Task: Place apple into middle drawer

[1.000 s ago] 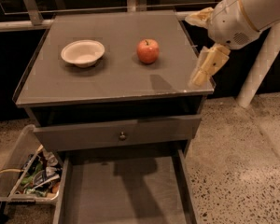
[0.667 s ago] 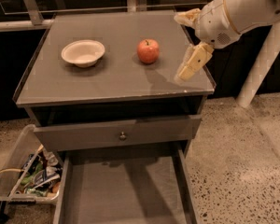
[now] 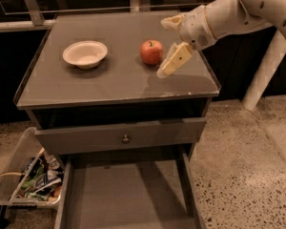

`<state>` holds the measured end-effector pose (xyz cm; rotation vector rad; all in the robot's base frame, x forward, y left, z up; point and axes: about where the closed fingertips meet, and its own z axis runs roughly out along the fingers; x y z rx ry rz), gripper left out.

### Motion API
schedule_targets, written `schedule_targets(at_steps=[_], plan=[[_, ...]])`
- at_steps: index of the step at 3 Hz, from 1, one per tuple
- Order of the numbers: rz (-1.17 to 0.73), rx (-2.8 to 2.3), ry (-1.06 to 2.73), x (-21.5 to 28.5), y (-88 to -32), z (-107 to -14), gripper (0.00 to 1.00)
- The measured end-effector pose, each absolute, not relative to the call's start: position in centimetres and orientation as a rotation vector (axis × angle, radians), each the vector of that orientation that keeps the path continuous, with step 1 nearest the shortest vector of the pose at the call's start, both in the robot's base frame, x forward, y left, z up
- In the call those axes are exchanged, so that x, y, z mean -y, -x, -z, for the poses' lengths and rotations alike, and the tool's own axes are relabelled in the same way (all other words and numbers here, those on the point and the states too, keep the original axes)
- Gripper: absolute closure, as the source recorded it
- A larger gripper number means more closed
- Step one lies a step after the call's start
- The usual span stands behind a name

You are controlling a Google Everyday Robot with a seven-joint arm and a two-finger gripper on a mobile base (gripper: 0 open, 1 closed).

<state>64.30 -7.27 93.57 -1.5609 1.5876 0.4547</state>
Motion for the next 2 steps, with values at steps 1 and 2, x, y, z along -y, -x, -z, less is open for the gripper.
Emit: schedule_targets(at_steps=[1, 2], plan=[[-0.518, -1.638, 1.517, 6.1, -66.8, -91.1, 0.00], [-0.532, -1.725, 1.448, 5.7, -69.4, -88.5, 0.00]])
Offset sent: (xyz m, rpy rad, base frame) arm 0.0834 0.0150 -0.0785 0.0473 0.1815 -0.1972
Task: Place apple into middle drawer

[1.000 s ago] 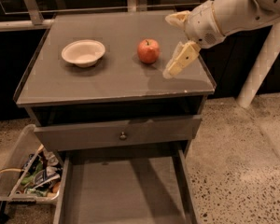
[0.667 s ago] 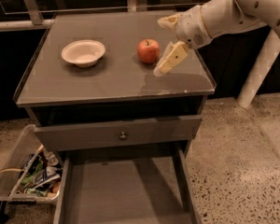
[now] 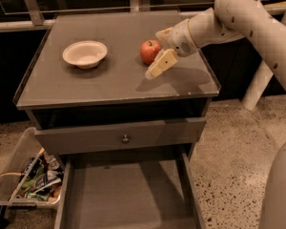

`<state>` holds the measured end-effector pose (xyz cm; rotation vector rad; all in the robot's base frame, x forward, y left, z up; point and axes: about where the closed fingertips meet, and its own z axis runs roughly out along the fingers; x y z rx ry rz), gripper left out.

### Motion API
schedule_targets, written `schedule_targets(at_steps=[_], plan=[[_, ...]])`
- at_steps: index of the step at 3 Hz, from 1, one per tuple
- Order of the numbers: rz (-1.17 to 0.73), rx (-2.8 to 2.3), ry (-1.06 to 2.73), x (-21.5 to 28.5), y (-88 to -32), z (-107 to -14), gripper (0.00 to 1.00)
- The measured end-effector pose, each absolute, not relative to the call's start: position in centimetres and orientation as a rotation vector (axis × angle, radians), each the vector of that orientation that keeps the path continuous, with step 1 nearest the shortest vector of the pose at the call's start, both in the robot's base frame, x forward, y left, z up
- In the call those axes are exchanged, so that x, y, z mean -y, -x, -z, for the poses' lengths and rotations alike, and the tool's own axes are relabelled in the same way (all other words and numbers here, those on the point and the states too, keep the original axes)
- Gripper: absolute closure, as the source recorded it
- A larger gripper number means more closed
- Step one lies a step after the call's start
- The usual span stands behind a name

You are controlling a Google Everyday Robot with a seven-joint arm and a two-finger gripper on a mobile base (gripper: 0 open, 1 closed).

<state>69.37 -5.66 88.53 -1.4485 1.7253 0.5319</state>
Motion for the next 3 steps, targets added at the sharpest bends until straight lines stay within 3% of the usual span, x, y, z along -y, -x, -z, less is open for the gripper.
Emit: schedule_targets(at_steps=[2, 3], plan=[[-0.526, -1.772, 1.299, 3.4, -74.9, -86.4, 0.00], [-0.526, -1.770, 1.299, 3.3, -75.0, -86.5, 0.00]])
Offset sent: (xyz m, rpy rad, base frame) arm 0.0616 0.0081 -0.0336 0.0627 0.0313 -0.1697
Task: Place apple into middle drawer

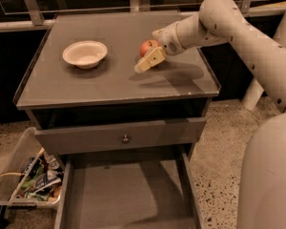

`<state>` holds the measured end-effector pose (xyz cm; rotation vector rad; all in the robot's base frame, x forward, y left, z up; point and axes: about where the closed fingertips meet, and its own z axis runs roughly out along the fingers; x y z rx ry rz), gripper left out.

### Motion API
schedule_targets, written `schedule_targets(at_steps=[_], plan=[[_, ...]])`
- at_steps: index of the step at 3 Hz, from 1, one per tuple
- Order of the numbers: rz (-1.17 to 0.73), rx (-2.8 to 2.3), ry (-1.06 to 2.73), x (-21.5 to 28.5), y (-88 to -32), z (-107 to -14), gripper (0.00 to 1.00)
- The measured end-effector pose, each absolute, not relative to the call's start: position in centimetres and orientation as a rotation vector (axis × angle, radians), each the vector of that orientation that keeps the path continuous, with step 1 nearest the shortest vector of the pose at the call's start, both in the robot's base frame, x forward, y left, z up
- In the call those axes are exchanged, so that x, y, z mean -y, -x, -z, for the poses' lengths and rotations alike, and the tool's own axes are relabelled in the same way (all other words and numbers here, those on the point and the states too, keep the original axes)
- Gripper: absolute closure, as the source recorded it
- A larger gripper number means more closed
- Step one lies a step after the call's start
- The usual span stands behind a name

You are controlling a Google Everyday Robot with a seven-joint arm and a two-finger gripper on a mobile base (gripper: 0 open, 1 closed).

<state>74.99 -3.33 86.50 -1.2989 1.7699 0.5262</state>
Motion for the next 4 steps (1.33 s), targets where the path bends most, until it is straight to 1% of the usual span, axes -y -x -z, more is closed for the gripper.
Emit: schedule_targets(at_steps=[2, 4], plan=[[-0.526, -1.770, 1.299, 3.32, -74.99, -86.49, 0.41], [-0.526, -1.770, 1.299, 3.32, -74.99, -86.49, 0.88]])
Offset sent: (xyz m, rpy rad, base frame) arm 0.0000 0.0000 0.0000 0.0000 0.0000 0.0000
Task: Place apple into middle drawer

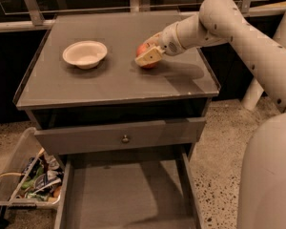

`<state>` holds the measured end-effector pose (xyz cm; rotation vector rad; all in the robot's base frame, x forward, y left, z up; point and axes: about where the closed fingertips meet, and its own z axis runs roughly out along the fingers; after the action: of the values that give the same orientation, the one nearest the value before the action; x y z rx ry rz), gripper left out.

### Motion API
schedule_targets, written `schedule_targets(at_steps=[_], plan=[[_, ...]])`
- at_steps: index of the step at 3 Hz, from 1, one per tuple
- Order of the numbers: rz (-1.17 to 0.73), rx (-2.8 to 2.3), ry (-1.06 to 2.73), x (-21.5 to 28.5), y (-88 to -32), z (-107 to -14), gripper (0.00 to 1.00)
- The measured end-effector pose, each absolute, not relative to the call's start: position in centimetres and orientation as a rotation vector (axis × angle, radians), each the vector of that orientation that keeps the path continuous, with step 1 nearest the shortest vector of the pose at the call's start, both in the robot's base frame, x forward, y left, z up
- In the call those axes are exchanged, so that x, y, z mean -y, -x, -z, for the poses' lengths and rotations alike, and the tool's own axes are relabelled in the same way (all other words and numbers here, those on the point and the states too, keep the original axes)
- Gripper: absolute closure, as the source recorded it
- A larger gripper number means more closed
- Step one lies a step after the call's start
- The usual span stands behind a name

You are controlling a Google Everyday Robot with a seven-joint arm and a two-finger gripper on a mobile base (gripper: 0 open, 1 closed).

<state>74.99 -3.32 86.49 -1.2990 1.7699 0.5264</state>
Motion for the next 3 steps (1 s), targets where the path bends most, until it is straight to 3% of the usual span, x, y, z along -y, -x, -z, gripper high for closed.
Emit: schedule_targets(at_steps=[1, 3], plan=[[-0.539, -1.776, 1.328, 2.7, -74.7, -86.3, 1.00], [-0.577, -1.753, 1.416, 2.3, -71.6, -88.5, 1.00]])
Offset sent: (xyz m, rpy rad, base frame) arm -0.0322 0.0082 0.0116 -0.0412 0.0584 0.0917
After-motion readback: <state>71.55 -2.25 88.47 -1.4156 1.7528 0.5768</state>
